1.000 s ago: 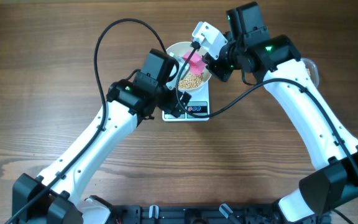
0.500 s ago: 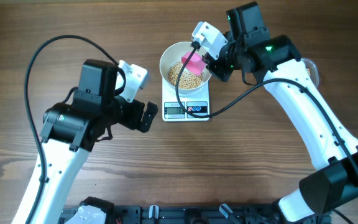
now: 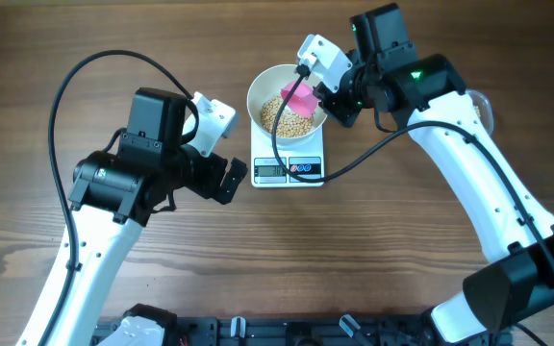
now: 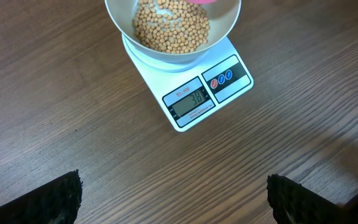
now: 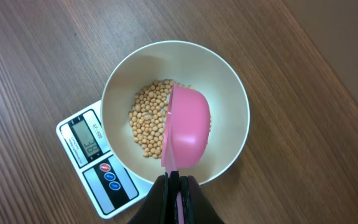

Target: Scoop item into bowl and weigh 150g on scale

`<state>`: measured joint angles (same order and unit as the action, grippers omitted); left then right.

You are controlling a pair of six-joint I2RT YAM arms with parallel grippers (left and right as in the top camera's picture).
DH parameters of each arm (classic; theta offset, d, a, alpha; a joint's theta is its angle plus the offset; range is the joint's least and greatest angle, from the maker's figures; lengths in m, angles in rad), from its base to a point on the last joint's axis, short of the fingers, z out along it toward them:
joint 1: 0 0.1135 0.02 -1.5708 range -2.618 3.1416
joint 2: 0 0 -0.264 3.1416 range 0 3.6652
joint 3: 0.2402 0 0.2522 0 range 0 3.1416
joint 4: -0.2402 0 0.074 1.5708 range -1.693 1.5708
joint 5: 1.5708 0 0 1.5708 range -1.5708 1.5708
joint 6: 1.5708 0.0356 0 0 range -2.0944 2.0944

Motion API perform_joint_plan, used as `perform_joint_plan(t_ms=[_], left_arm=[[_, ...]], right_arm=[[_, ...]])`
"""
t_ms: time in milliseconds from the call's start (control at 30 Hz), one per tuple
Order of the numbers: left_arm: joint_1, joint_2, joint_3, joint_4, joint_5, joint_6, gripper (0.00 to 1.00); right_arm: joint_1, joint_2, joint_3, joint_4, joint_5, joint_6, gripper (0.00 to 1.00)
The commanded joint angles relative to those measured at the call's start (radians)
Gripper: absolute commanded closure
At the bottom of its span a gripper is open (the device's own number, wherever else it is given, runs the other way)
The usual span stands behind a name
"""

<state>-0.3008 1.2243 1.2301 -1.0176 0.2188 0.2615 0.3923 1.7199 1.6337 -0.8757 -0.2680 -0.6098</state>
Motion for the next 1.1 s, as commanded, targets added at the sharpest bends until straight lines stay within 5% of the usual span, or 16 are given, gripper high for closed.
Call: perform_joint_plan(t_ms=[0, 533, 1067], left_arm=[[0.005, -0.001, 0.011, 0.003, 0.005, 0.019, 0.0], [0.005, -0.001, 0.011, 0.003, 0.005, 0.02, 0.0], [0.005, -0.001, 0.011, 0.003, 0.005, 0.02, 0.0]], right_arm=[[0.003, -0.03, 0.023, 0.0, -0.001, 0.009, 0.96], [-0.047, -0.203, 0.023, -0.008, -0.167, 0.167, 0.96], [-0.047, -0.211, 0.023, -0.012, -0.184, 0.175, 0.96]])
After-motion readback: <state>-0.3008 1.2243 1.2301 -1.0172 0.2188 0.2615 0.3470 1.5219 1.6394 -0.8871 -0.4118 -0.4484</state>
